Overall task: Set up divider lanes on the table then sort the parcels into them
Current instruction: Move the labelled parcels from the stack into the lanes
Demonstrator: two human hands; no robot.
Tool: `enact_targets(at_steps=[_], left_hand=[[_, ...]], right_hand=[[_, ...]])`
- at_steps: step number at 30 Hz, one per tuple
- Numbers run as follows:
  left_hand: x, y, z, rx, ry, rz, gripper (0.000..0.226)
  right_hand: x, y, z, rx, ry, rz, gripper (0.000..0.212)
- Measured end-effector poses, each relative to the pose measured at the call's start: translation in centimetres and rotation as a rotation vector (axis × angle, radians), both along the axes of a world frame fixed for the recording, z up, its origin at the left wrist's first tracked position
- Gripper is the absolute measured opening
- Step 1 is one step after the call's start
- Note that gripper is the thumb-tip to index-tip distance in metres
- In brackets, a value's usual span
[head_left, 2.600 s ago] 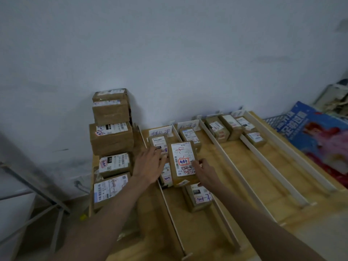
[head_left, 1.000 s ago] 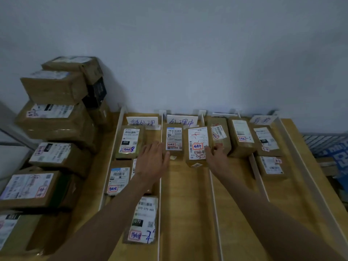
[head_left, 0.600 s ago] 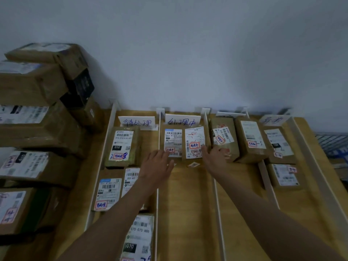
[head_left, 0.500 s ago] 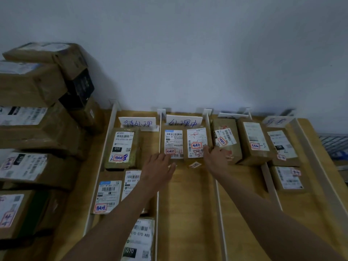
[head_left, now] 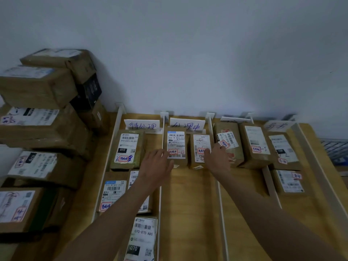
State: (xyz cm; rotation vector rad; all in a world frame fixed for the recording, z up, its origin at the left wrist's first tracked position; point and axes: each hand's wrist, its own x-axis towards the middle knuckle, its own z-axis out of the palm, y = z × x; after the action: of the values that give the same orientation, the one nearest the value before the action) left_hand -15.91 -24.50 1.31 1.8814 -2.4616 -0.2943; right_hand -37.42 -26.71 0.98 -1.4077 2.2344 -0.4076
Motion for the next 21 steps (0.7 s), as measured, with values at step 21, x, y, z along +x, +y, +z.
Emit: enact_targets(at_steps=[21], left_hand=[[8.0,19.6,11.0,-0.199,-0.057,0.214,0.045]], right_hand=[[6.4,20.8,10.8,-0.398,0.402,0.518,0.045]])
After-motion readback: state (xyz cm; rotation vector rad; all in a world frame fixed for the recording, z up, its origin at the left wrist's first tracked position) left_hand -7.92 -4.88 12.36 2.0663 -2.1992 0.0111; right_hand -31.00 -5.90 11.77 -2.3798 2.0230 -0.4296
